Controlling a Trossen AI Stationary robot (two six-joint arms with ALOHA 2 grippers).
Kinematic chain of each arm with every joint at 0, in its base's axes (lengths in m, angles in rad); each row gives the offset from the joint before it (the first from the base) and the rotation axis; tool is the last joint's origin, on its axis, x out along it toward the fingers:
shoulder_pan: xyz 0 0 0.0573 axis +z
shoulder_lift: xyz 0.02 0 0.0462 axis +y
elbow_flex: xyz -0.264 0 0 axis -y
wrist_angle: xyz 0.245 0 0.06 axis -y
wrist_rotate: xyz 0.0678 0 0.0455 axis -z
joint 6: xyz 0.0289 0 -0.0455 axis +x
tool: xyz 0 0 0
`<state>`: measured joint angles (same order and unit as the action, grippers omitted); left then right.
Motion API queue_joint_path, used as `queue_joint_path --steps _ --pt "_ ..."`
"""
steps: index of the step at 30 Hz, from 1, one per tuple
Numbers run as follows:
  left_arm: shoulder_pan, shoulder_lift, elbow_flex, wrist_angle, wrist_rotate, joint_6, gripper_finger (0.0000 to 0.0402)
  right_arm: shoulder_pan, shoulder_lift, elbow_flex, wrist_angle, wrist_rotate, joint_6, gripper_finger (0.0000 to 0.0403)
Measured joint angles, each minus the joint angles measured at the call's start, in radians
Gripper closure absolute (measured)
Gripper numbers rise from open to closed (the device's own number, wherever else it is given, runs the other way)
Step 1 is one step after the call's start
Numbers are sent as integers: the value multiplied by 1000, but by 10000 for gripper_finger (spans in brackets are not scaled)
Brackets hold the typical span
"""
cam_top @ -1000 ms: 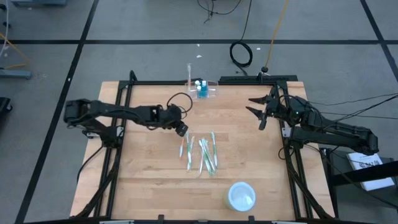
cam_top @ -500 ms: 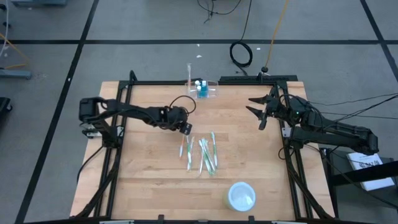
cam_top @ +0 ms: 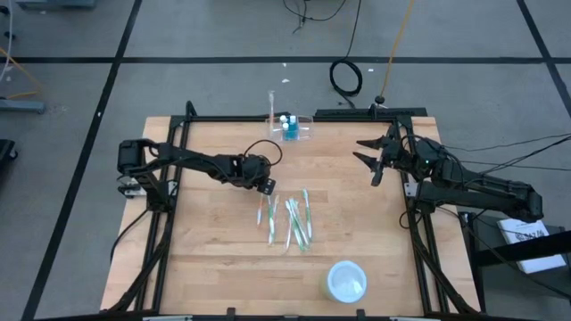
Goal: Pick & Place toothbrushing station
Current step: Put the orange toothbrush into the transparent organizer
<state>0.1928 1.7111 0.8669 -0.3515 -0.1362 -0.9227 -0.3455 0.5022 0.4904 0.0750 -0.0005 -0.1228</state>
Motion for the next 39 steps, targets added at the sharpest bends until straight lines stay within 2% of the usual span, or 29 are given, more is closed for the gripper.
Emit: queue_joint_path --steps 6,9,18,23,27,32,36,39 --pt "1 0 0 -38 -3 -31 179 0 0 0 0 0 2 243" --pt "2 1 -1 -42 -9 -60 192 0 0 0 0 0 2 243" --pt "11 2 -3 -55 11 -33 313 0 0 0 0 0 2 243" --pt "10 2 -4 -39 13 23 364 0 0 0 -1 0 2 243" --pt "10 -23 -7 13 -15 121 395 0 0 0 -1 0 2 243" --pt "9 -128 -8 123 -62 279 399 0 0 0 -1 0 4 243" --pt "9 -245 -8 210 -178 450 399 0 0 0 0 0 6 243" --pt "9 -337 -8 331 -301 660 400 0 1 0 0 0 6 243"
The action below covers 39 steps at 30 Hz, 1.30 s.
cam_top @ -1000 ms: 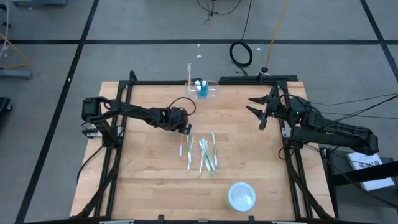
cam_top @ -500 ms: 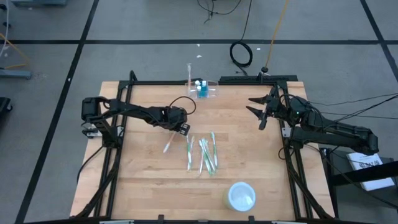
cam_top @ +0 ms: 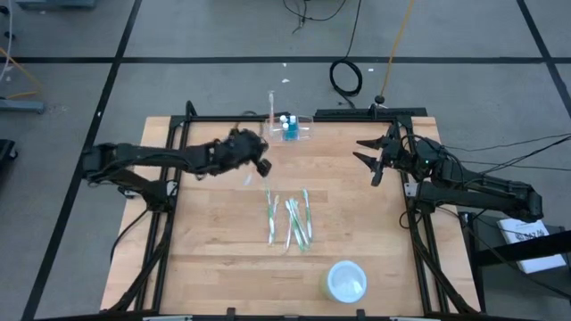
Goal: Pick & Place toothbrushing station
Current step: Put the orange toothbrush into the transparent organizer
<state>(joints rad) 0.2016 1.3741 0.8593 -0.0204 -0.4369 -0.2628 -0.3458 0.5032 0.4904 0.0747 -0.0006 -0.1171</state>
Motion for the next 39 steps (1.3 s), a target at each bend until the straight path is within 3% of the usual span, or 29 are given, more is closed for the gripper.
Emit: queue_joint_path --steps 3,5,11,17,22,30,39 --pt "0 -55 0 188 -111 274 398 0 0 0 0 0 -1 243" --pt "11 -72 1 350 -112 437 400 0 0 0 0 0 -1 243" --pt "133 -59 2 683 179 665 400 0 0 0 0 0 -2 243" --pt "335 66 0 871 434 568 400 0 1 0 0 0 -3 243" --pt "451 242 0 1144 547 448 400 0 3 0 4 0 -7 243" --pt "516 481 0 1365 541 333 401 0 4 0 3 0 -20 243" --pt "546 565 0 1429 486 332 400 0 13 0 4 0 -26 243"
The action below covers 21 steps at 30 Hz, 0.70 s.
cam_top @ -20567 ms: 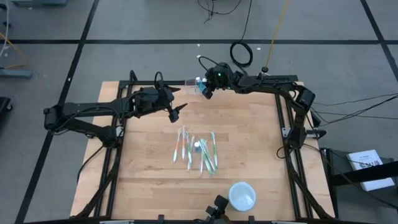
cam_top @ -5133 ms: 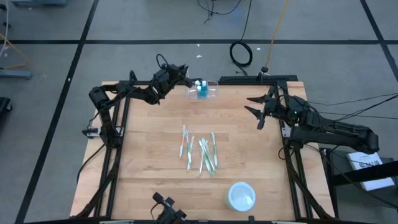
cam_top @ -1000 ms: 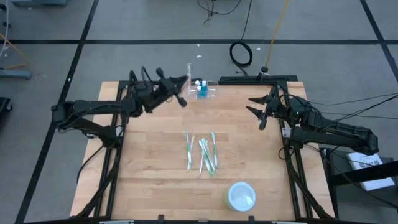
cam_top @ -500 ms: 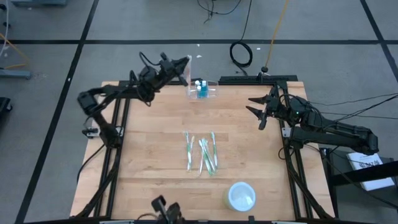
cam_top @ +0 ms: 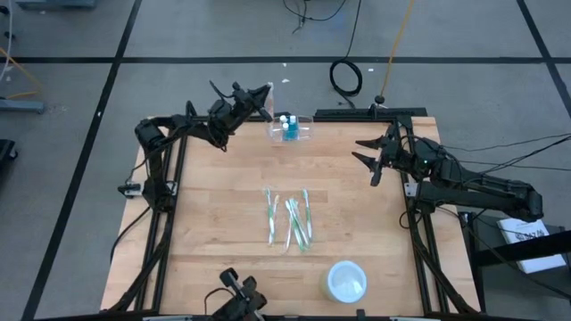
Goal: Pick & Place toothbrushing station
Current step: Put the orange toothbrush into the transparent organizer
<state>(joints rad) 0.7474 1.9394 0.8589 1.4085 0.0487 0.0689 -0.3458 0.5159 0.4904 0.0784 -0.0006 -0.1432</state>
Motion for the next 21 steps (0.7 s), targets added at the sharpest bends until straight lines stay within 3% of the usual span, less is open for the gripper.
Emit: queue_joint_path --steps 16,21 --pt "-23 49 0 -102 -6 -1 399 0 16 0 0 0 -11 243" --pt "-35 49 0 -111 -18 -4 372 0 16 0 0 0 -11 243"
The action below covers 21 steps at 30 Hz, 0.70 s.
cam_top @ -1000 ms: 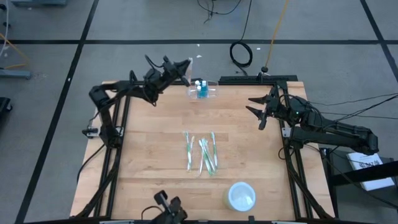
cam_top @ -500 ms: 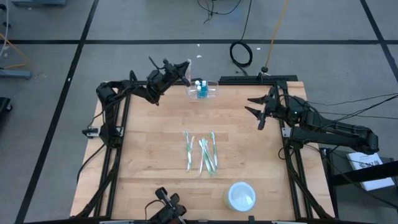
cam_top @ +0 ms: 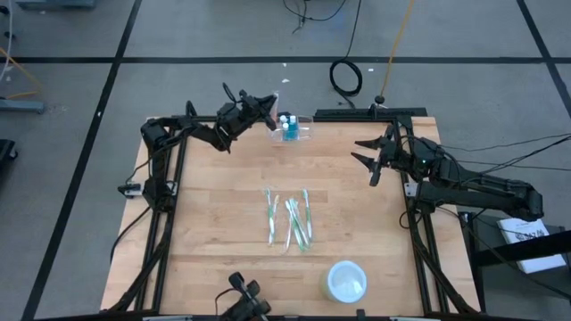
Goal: Pick & Place toothbrushing station
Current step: Put the orange toothbrush into the transparent organizer
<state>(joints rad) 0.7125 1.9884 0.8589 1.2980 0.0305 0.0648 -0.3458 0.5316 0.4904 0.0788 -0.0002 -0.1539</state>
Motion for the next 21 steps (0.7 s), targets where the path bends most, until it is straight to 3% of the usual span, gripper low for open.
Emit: queue_joint_path --steps 6,13,18,21 --pt "-22 -6 0 47 -19 52 294 0 0 0 0 0 0 243" --pt "-70 -15 0 93 -129 158 186 0 0 0 0 0 0 243" --pt "-108 -62 0 100 -206 222 143 0 0 0 0 0 0 243" --pt "-141 -126 0 63 -222 178 129 0 0 0 0 0 -3 243"
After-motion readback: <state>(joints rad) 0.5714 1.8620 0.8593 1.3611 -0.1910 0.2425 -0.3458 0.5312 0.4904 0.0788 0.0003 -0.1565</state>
